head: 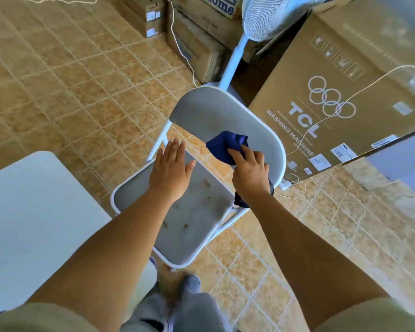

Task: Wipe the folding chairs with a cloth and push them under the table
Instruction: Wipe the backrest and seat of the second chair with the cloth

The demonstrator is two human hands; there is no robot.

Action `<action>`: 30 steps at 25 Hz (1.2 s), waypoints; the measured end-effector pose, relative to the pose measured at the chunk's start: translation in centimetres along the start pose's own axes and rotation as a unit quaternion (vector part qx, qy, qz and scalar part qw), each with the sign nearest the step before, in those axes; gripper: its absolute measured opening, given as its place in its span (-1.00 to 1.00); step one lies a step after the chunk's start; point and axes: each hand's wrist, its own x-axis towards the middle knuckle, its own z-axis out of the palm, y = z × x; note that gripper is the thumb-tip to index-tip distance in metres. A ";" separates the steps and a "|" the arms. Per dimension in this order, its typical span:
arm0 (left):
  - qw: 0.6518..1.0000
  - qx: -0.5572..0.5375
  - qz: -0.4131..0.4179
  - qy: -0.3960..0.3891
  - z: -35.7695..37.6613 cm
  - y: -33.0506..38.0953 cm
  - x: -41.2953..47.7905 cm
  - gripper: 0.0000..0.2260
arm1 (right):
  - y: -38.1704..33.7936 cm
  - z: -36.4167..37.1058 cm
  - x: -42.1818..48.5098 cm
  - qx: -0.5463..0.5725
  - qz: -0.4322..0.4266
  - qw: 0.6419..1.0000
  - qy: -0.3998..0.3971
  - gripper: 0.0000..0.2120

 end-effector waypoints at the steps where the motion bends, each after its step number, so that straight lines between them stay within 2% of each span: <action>1: 1.000 -0.005 0.000 -0.001 0.5 -0.3 1.3 -0.43 | 0.1 0.2 2.1 -0.026 -0.020 0.999 0.011 -0.46; 7: 0.999 -0.039 -0.026 0.012 4.1 -2.4 9.6 -0.42 | -0.5 3.8 14.4 -0.150 -0.175 0.971 0.070 -0.37; 9: 0.999 -0.045 -0.027 0.014 4.9 -2.9 13.1 -0.42 | -1.8 6.5 16.7 -0.216 -0.190 0.955 0.075 -0.41; 12: 0.997 -0.055 -0.041 0.034 5.7 -3.1 17.6 -0.40 | -2.7 10.7 16.6 -0.273 -0.218 0.932 0.094 -0.49; 15: 0.997 -0.065 -0.036 0.026 6.7 -2.9 20.0 -0.42 | 0.4 12.6 13.8 -0.292 -0.264 0.914 0.100 -0.57; 18: 0.996 -0.078 -0.022 0.021 7.1 -3.2 20.3 -0.43 | 3.2 10.6 12.5 -0.238 -0.231 0.930 0.158 -0.64; 21: 0.996 -0.084 -0.010 0.022 6.8 -3.7 20.2 -0.45 | 2.0 8.2 15.4 -0.178 -0.162 0.944 0.227 -0.61; 23: 0.995 -0.092 -0.005 0.024 6.7 -3.8 20.2 -0.46 | 0.1 8.3 17.2 -0.209 -0.161 0.941 0.214 -0.57; 27: 0.996 -0.084 -0.007 0.041 6.7 -3.8 20.1 -0.46 | -0.4 11.7 14.9 -0.310 -0.241 0.910 0.133 -0.52; 30: 0.997 -0.060 0.013 0.046 6.9 -2.7 19.7 -0.45 | 3.2 12.2 11.1 -0.282 -0.242 0.919 0.129 -0.57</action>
